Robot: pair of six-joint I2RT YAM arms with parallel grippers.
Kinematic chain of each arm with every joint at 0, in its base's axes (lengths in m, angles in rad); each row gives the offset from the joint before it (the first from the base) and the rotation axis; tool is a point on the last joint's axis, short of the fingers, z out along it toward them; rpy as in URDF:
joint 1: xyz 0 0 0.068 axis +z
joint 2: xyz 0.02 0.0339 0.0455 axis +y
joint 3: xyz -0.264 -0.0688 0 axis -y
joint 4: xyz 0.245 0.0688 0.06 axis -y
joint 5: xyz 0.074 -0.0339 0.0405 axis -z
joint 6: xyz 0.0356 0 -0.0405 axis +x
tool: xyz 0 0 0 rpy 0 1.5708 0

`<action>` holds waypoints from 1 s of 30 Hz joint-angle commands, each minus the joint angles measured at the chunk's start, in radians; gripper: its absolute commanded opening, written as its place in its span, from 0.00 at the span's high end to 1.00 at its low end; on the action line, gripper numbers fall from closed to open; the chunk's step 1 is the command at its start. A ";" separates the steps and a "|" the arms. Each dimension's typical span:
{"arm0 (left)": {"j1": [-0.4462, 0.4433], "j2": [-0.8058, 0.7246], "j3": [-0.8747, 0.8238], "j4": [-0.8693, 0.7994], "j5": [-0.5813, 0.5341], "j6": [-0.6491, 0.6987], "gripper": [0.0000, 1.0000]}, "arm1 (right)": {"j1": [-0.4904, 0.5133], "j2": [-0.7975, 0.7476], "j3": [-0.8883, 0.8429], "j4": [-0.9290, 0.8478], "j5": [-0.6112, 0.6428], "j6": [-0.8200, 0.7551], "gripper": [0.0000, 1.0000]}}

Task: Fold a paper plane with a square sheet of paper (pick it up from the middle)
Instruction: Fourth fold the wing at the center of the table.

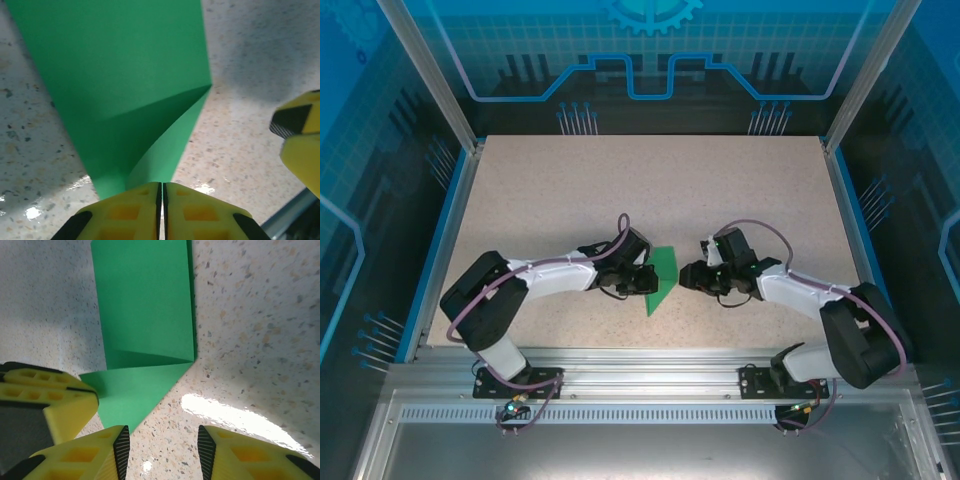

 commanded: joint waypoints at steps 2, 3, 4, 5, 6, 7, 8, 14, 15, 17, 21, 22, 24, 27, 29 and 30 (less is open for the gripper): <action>0.012 0.016 0.010 -0.010 -0.045 0.025 0.87 | 0.041 0.051 0.035 0.026 -0.030 0.001 0.56; 0.013 0.017 0.007 -0.012 -0.052 0.025 0.87 | 0.046 0.061 0.040 0.032 -0.033 0.002 0.56; 0.014 0.017 0.005 -0.012 -0.056 0.025 0.87 | 0.053 0.076 0.045 0.039 -0.036 0.003 0.56; 0.017 0.017 0.000 -0.011 -0.059 0.025 0.87 | 0.057 0.089 0.051 0.044 -0.039 0.007 0.56; 0.019 0.018 -0.004 -0.010 -0.061 0.025 0.87 | 0.059 0.100 0.054 0.055 -0.042 0.011 0.55; 0.021 0.019 -0.008 -0.009 -0.061 0.025 0.87 | 0.062 0.112 0.057 0.066 -0.049 0.017 0.55; 0.022 0.020 -0.012 -0.006 -0.061 0.025 0.87 | 0.063 0.124 0.059 0.077 -0.052 0.022 0.55; 0.026 0.030 -0.027 0.006 -0.059 0.023 0.87 | 0.066 0.158 0.067 0.118 -0.060 0.044 0.55; 0.026 0.033 -0.027 0.008 -0.059 0.023 0.87 | 0.069 0.163 0.069 0.123 -0.064 0.045 0.55; 0.026 0.039 -0.028 0.010 -0.060 0.023 0.87 | 0.071 0.177 0.076 0.128 -0.067 0.046 0.55; 0.027 0.051 -0.028 0.011 -0.059 0.023 0.88 | 0.074 0.194 0.085 0.143 -0.074 0.049 0.55; 0.027 0.053 -0.029 0.010 -0.059 0.023 0.88 | 0.074 0.197 0.090 0.142 -0.077 0.049 0.55; 0.028 0.057 -0.030 0.013 -0.058 0.022 0.88 | 0.074 0.207 0.098 0.144 -0.083 0.048 0.55; 0.028 0.056 -0.032 0.016 -0.058 0.022 0.88 | 0.076 0.220 0.107 0.147 -0.093 0.046 0.55; 0.027 0.057 -0.031 0.016 -0.058 0.022 0.87 | 0.077 0.228 0.114 0.149 -0.102 0.039 0.56; 0.027 0.055 -0.032 0.016 -0.058 0.022 0.88 | 0.076 0.230 0.117 0.148 -0.104 0.035 0.56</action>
